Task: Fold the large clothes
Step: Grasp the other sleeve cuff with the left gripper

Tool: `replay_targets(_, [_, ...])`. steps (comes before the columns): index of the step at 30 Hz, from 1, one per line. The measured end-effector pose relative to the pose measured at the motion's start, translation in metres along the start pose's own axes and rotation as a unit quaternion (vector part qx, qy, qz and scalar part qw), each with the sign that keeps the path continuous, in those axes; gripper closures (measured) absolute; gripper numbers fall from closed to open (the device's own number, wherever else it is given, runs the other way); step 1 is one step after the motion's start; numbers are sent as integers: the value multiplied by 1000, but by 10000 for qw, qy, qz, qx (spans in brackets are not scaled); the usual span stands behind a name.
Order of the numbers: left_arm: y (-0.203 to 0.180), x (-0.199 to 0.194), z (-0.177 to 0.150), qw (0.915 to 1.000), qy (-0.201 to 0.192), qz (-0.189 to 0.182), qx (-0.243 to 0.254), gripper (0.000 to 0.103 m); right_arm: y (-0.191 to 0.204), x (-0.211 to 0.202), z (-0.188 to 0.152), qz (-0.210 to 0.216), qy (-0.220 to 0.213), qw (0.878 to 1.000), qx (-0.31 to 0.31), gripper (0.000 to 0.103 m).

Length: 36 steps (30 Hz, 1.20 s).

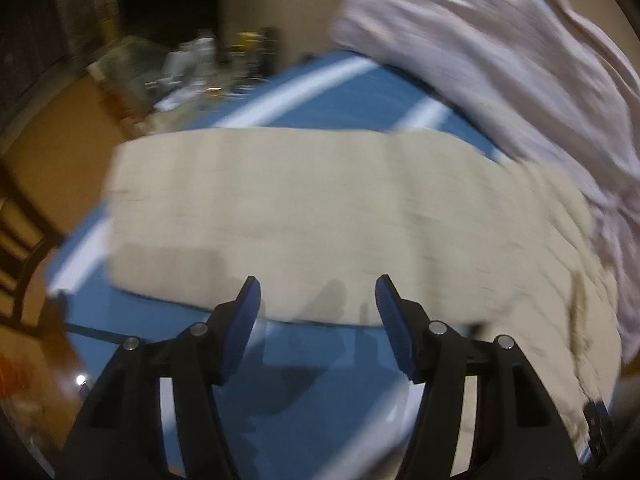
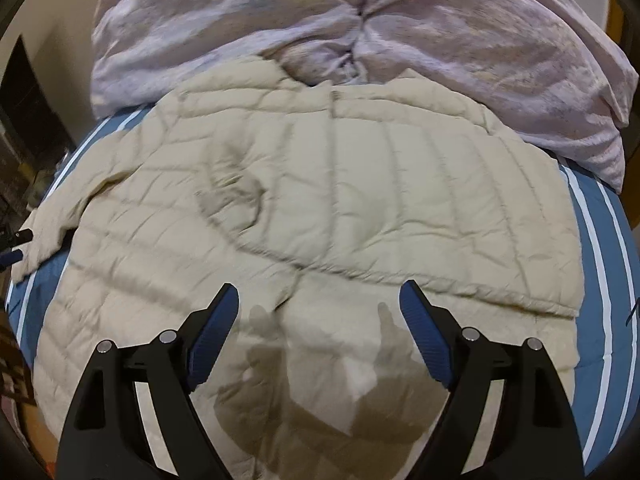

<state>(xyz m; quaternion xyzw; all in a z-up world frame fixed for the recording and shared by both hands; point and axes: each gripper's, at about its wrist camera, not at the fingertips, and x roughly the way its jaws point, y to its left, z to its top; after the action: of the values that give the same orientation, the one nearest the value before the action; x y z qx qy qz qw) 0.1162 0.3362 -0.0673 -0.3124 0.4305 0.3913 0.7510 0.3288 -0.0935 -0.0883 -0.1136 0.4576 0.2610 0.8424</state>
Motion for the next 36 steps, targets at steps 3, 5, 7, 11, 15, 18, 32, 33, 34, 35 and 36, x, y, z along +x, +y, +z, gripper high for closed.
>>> replay_targets(3, [37, 1, 6, 9990, -51, 389, -207, 48, 6, -4, -5, 48, 16, 10000, -24, 19])
replay_targets(5, [57, 2, 9, 9975, -58, 609, -346, 50, 7, -6, -8, 57, 23, 10000, -22, 19])
replay_targets(7, [76, 5, 11, 9957, -50, 766, -526, 51, 8, -7, -10, 58, 38, 10000, -16, 19])
replay_targets(11, [100, 15, 14, 9927, 49, 904, -803, 55, 9, -8, -14, 54, 76, 10000, 10, 19])
replay_targets(15, [111, 20, 6, 9910, 91, 895, -990, 58, 12, -9, -16, 46, 104, 9999, -16, 19])
replay_targets(18, [105, 22, 7, 9909, 31, 1001, -895, 60, 11, -10, -17, 27, 117, 9999, -30, 19])
replay_targets(32, [75, 11, 10, 9935, -394, 942, -499, 97, -5, -4, -21, -37, 280, 9994, 184, 19])
replay_targets(33, [68, 3, 14, 9939, -509, 888, -414, 97, -6, -4, -20, -34, 275, 9994, 193, 19])
replay_targets(34, [63, -1, 16, 9941, -583, 848, -354, 97, -7, -4, -19, -29, 268, 9994, 204, 19])
replay_targets(35, [55, -8, 19, 9942, -678, 788, -274, 97, -8, -3, -18, -22, 259, 9994, 224, 19])
replay_targets(36, [48, -14, 23, 9943, -765, 717, -200, 97, -10, -3, -18, -16, 251, 9994, 243, 19])
